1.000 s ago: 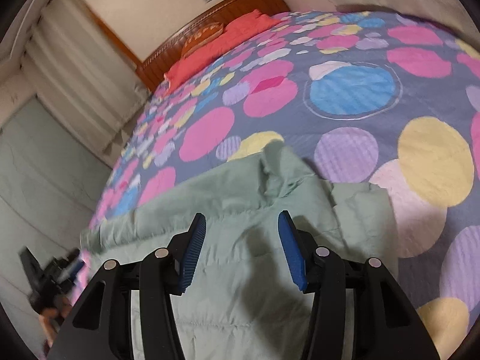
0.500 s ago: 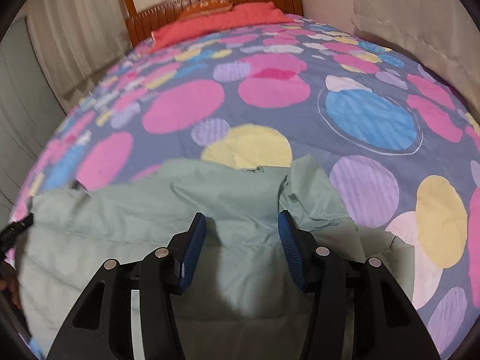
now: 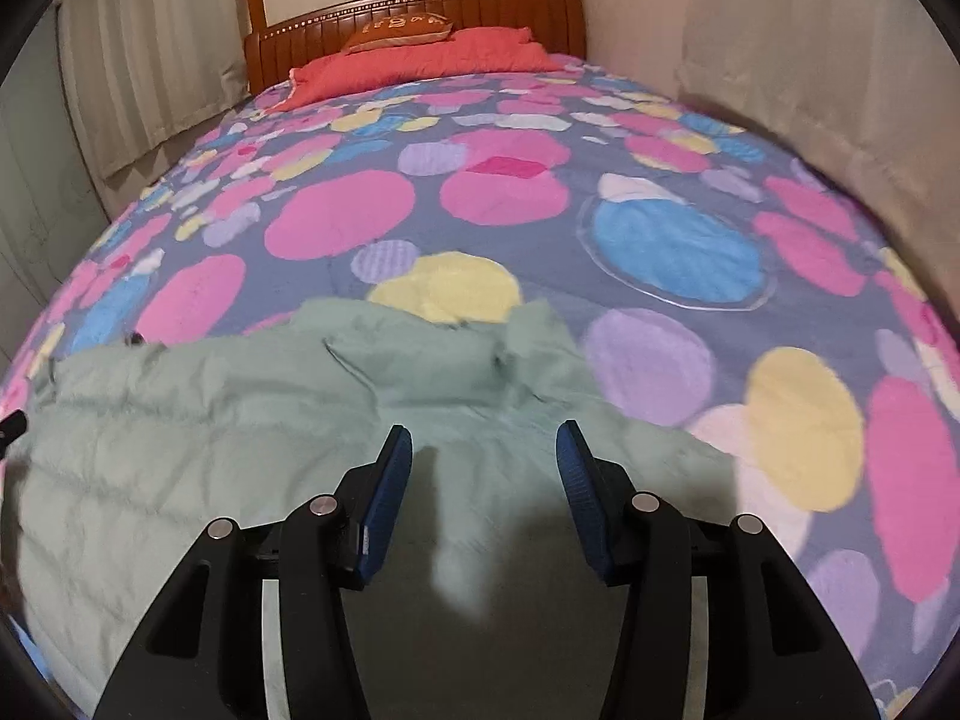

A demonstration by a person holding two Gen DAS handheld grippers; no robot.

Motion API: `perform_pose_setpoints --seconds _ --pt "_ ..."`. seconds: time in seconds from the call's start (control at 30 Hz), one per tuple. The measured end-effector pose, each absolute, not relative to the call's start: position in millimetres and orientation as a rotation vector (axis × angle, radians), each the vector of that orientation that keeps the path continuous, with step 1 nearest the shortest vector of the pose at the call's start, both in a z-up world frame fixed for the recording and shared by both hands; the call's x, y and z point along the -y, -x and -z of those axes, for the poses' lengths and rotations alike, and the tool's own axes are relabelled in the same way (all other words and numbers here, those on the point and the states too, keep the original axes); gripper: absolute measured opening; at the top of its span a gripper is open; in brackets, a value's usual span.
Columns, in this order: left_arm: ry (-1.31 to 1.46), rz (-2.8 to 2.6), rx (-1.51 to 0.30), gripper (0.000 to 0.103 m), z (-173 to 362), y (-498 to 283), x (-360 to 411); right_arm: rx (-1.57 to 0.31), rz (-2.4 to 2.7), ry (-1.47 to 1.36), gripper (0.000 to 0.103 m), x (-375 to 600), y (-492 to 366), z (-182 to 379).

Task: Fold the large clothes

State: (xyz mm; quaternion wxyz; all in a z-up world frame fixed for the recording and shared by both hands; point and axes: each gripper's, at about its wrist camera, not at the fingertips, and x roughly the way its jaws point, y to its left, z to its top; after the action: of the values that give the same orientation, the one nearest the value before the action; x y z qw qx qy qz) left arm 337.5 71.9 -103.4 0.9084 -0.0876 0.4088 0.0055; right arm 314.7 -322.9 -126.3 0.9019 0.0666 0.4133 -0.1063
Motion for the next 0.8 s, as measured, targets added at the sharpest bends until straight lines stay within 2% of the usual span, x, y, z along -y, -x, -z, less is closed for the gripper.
perform_pose_setpoints --seconds 0.23,0.47,0.57,0.6,0.8 --pt "0.125 -0.039 -0.894 0.069 135.7 -346.6 -66.9 -0.886 0.250 -0.109 0.053 326.1 -320.2 158.5" --pt "0.184 -0.021 -0.904 0.069 123.6 -334.4 -80.2 -0.838 0.224 -0.201 0.055 338.0 -298.9 138.7" --pt "0.233 -0.037 -0.891 0.071 114.2 -313.9 -95.9 -0.806 0.234 -0.252 0.066 349.2 -273.9 123.2" --pt "0.247 -0.041 -0.887 0.075 112.8 -307.7 -100.5 -0.801 0.234 -0.264 0.069 352.4 -266.2 120.6" --pt "0.411 -0.054 -0.907 0.081 122.4 -259.4 -133.5 -0.843 0.238 -0.393 0.073 374.8 -220.3 129.8"
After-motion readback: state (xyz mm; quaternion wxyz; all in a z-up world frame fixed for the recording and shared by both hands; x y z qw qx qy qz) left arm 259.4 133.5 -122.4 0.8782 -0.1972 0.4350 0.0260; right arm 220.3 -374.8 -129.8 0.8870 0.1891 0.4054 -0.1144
